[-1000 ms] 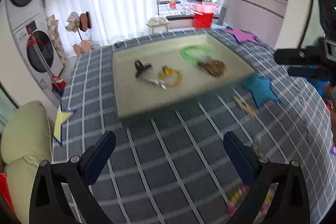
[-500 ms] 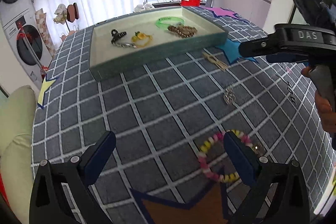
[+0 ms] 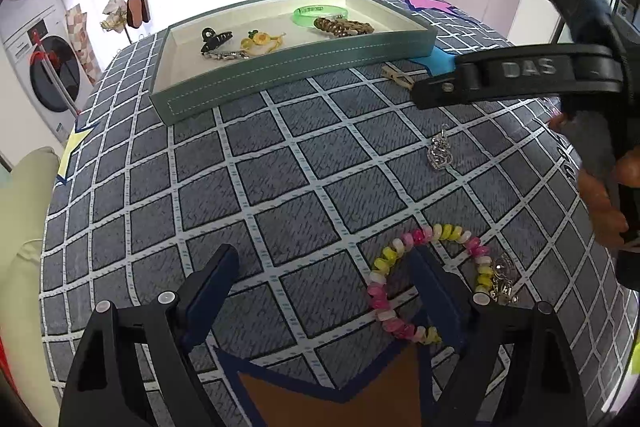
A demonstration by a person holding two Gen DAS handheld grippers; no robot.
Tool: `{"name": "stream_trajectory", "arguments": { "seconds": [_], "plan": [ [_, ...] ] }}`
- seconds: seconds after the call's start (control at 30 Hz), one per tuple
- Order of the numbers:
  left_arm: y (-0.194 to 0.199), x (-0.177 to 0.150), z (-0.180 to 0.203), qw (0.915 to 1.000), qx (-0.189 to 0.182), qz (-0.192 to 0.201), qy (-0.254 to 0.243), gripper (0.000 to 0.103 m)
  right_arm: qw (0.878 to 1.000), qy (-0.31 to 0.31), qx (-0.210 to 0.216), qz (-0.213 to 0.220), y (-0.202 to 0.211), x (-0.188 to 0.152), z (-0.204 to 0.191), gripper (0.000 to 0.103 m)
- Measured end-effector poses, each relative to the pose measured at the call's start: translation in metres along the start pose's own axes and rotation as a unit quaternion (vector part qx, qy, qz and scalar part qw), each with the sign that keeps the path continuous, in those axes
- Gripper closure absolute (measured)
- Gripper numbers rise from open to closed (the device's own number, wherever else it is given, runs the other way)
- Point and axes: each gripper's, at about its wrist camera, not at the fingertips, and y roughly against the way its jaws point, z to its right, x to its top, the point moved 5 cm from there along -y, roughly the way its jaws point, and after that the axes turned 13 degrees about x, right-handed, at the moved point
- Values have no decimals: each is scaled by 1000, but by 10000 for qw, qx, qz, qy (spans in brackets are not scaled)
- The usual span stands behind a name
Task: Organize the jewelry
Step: 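Grasp the pink-yellow beaded bracelet with the left tool while the right tool grasps the beige hair clip, then carry the beaded bracelet and beige hair clip over the tray with both tools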
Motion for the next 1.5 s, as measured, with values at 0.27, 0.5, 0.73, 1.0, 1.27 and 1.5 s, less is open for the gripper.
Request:
{"name": "stream_trajectory", "arguments": {
  "seconds": [0.27,0.5,0.73,1.0,1.27,1.5],
  "plan": [
    [4,-1,9,9999,-54,88,-98,11,9985,325,-449,26,-20,19,-3,24],
    [9,-1,16,9994,-208,157,-209,29,9970,583,-502,18,-23,21,-14,46],
    [16,-2,28,9980,-390,214,-459,67,9973,514,-530,27,-20,20,-17,82],
    [17,-3,19,9969,-780,65,-99,79,9994,90,-290,181,-4,13,-6,82],
    [20,1,7,9966,-802,110,140,79,9992,-131,-7,372,21,7,-3,82],
    [29,14,-10,9960,-773,276,351,79,9983,-282,185,482,34,2,-1,82]
  ]
}}
